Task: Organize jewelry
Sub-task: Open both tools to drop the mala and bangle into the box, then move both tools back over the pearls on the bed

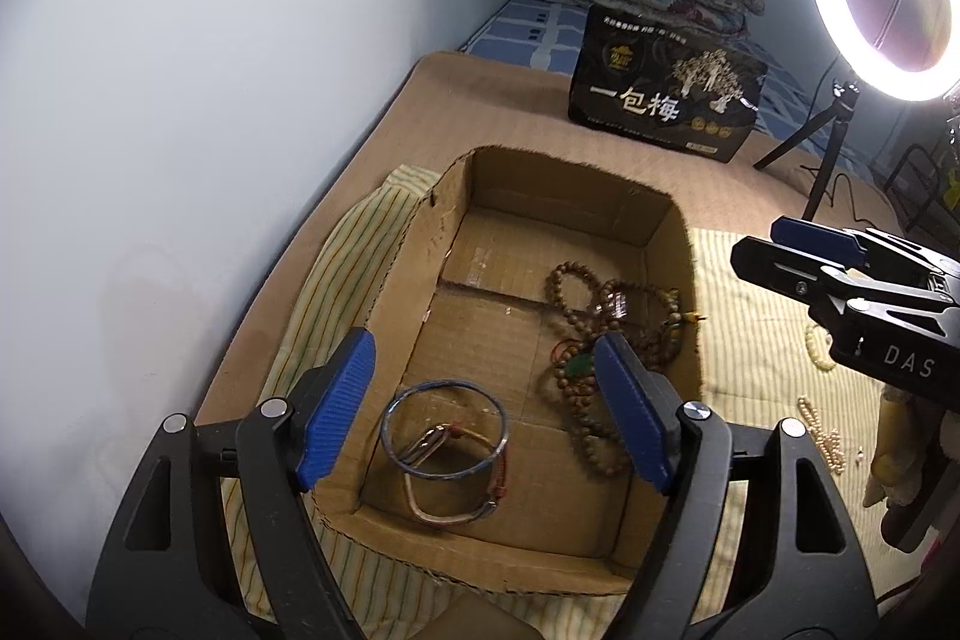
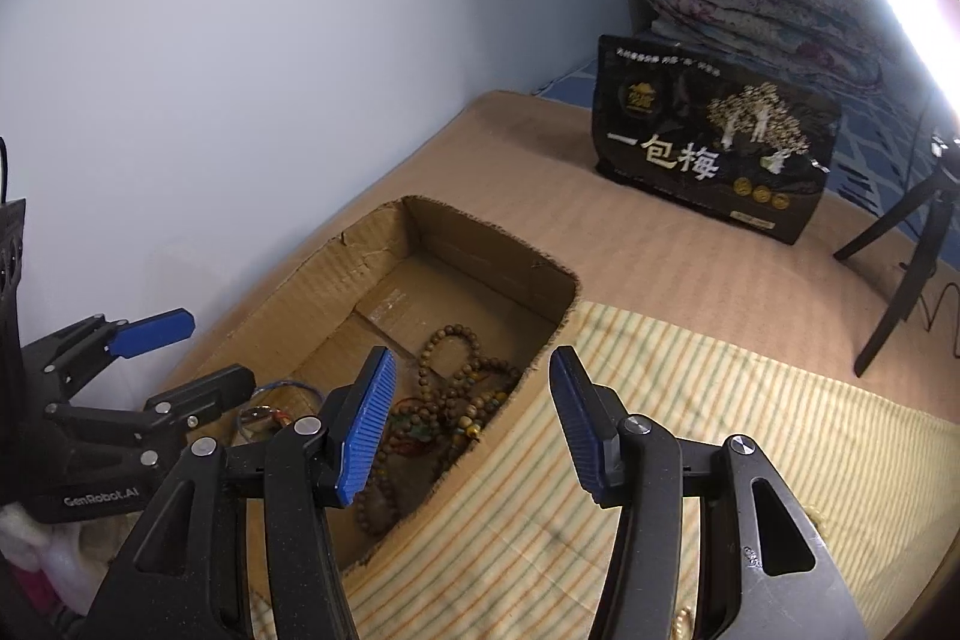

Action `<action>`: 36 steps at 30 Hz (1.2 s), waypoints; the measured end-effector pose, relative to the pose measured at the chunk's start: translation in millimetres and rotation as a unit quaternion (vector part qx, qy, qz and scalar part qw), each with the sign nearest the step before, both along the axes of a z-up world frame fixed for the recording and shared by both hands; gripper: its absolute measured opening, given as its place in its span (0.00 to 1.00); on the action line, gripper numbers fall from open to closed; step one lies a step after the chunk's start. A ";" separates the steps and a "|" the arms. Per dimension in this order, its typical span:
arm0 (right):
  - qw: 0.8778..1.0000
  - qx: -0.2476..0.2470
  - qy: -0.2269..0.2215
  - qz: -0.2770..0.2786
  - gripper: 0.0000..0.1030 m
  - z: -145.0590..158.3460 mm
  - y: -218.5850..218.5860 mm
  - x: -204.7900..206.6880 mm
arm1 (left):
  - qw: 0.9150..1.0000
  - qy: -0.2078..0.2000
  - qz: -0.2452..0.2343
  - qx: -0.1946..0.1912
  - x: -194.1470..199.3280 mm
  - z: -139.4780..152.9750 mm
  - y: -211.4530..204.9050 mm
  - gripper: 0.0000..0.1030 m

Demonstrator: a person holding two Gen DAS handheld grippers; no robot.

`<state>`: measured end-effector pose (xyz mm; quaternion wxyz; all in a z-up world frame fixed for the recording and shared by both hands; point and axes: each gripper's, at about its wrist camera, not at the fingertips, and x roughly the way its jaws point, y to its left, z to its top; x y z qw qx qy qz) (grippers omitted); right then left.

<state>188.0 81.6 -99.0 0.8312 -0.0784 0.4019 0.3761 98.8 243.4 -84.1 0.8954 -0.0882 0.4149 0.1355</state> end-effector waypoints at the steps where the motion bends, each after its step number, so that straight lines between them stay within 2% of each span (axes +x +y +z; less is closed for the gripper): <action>1: 1.000 0.001 -0.003 -0.003 0.51 3.1 -3.5 -1.2 | 1.000 -0.003 -0.001 0.001 -1.1 2.6 -2.6 0.76; 14: 0.999 0.003 -0.035 -0.038 0.52 37.5 -65.6 -19.5 | 0.998 -0.037 -0.043 0.022 -11.4 32.2 -57.5 0.76; 22: 0.996 -0.003 -0.045 -0.073 0.52 50.8 -121.9 -27.0 | 0.995 -0.047 -0.083 0.014 -10.2 39.6 -101.2 0.76; 29: 0.992 -0.012 -0.040 -0.115 0.53 46.2 -179.9 -30.8 | 0.992 -0.038 -0.119 0.011 -6.0 33.7 -139.8 0.76; 36: 0.987 -0.023 -0.016 -0.161 0.53 26.3 -235.6 -37.8 | 0.989 -0.020 -0.147 0.002 -2.5 18.2 -175.6 0.76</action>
